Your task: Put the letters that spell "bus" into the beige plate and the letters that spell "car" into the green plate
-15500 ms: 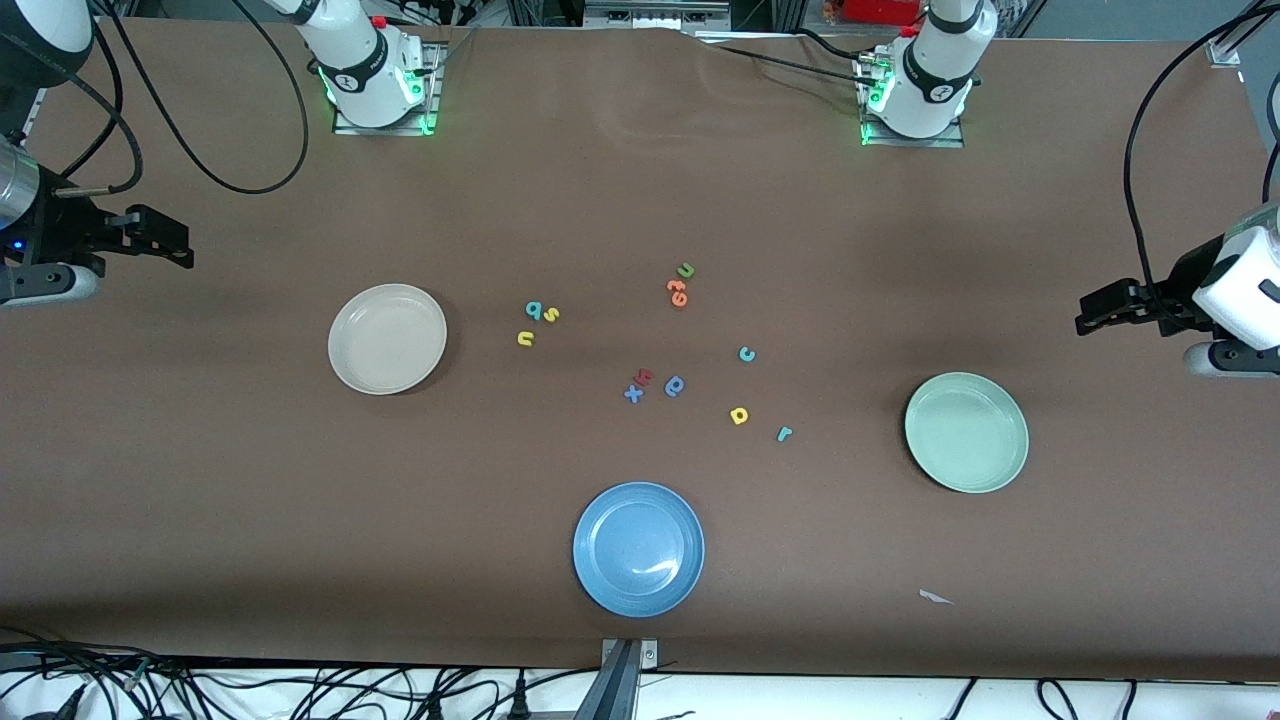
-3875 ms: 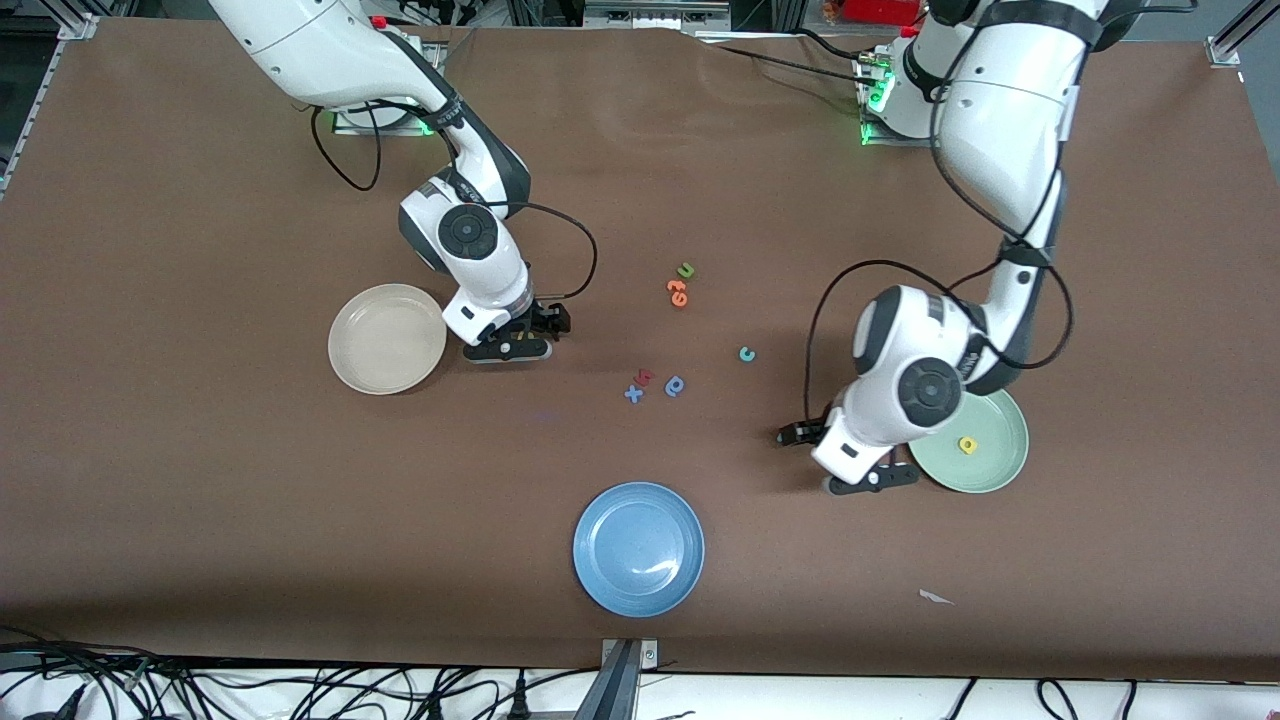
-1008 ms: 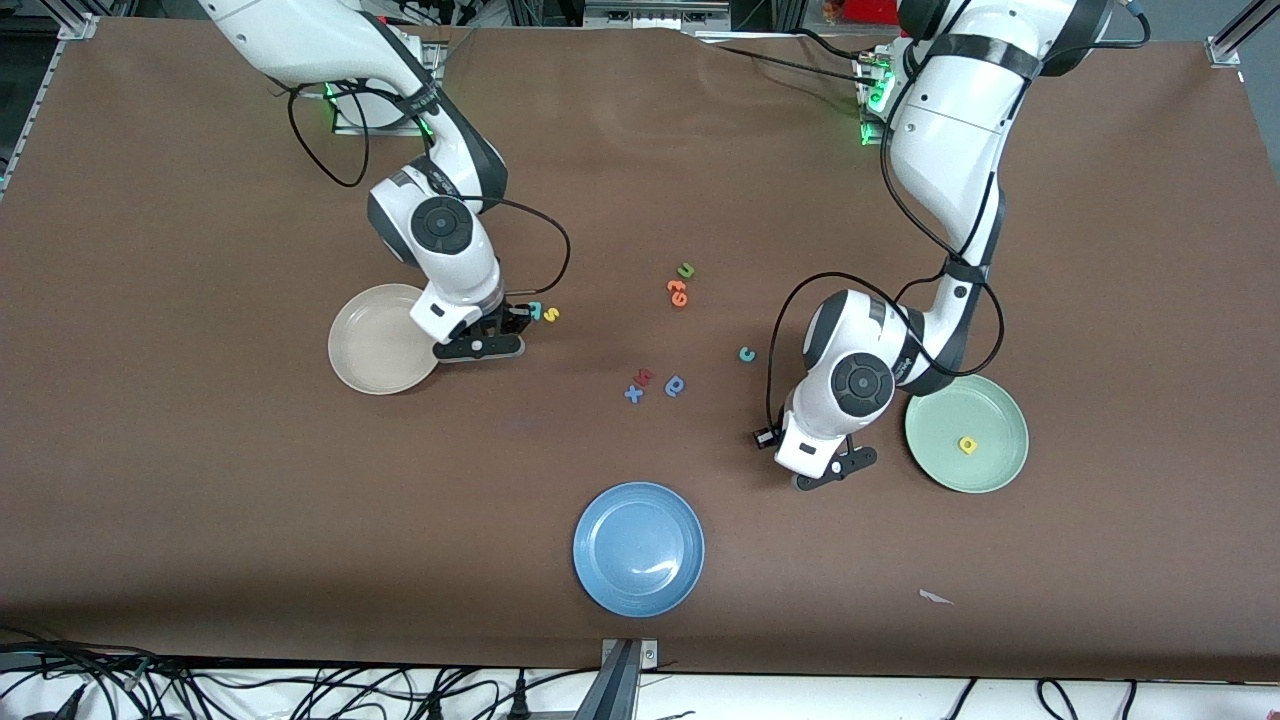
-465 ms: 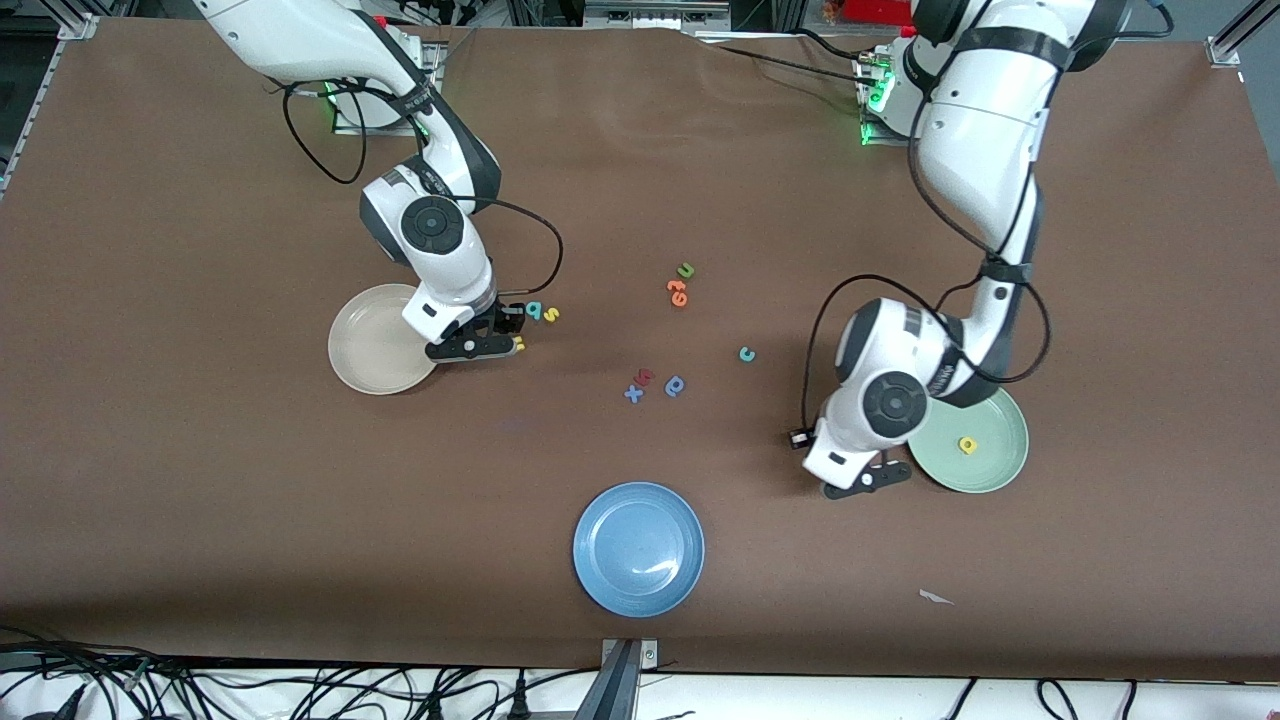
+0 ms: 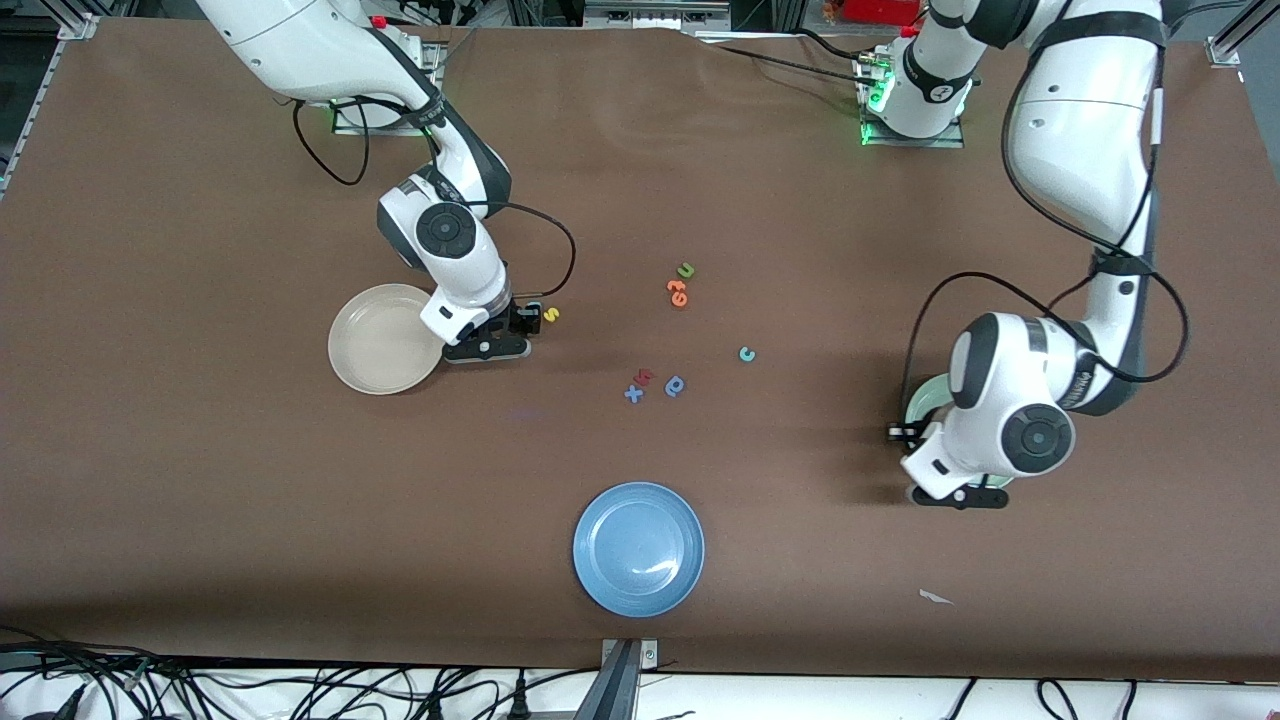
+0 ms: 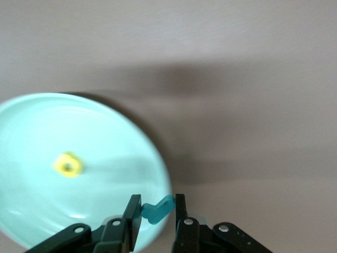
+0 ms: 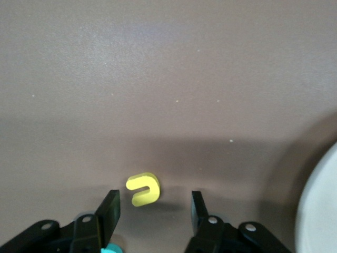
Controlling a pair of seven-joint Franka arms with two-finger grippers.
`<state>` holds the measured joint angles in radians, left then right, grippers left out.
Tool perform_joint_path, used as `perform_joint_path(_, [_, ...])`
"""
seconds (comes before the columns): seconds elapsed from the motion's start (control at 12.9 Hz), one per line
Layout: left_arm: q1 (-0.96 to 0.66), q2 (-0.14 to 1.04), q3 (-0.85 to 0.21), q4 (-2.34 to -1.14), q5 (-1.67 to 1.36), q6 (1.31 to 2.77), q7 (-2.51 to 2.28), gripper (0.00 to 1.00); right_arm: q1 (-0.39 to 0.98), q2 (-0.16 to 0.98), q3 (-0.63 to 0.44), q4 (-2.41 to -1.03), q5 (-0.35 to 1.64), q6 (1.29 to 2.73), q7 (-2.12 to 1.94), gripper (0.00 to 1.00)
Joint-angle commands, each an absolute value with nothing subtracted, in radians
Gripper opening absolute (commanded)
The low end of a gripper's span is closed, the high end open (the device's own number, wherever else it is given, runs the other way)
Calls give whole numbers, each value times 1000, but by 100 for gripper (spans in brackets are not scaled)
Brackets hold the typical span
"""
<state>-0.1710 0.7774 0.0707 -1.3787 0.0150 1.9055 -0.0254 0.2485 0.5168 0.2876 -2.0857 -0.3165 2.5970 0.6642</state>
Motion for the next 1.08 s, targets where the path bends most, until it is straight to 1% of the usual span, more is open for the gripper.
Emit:
perform_joint_path(0.0, [-160, 767, 64, -1385, 160, 1881, 115, 22, 258, 541, 291, -2066, -311, 2626, 678, 63])
perform_joint_path(0.08, [-160, 772, 64, -1390, 214, 1881, 185, 26, 261, 551, 291, -2065, -311, 2640, 678, 63])
perform_joint_path(0.15, [-160, 775, 64, -1391, 247, 1881, 252, 40, 265, 561, 291, -2051, -314, 2641, 678, 63])
perform_joint_path(0.23, [-160, 775, 64, -1391, 255, 1881, 305, 77, 267, 568, 291, -2046, -318, 2643, 678, 63])
perform_joint_path(0.31, [-161, 775, 64, -1387, 252, 1881, 305, 100, 268, 569, 291, -2045, -322, 2643, 677, 62])
perform_joint_path(0.47, [-161, 770, 60, -1382, 166, 1882, 232, 100, 267, 571, 291, -2046, -333, 2643, 673, 61])
perform_joint_path(0.54, [-163, 770, 58, -1382, 62, 1882, 139, 100, 267, 571, 291, -2048, -334, 2643, 670, 58])
perform_joint_path(0.7, [-179, 769, 55, -1382, -93, 1894, -19, 100, 267, 571, 290, -2052, -350, 2645, 667, 50])
perform_joint_path(0.85, [-236, 752, 48, -1399, -130, 1920, -102, 100, 267, 569, 288, -2054, -356, 2643, 657, 42])
perform_joint_path(0.93, [-265, 735, 41, -1420, -132, 1946, -165, 100, 267, 569, 288, -2054, -356, 2643, 652, 37])
perform_joint_path(1.01, [-300, 707, 32, -1468, -127, 1988, -219, 100, 267, 569, 287, -2054, -356, 2643, 650, 33])
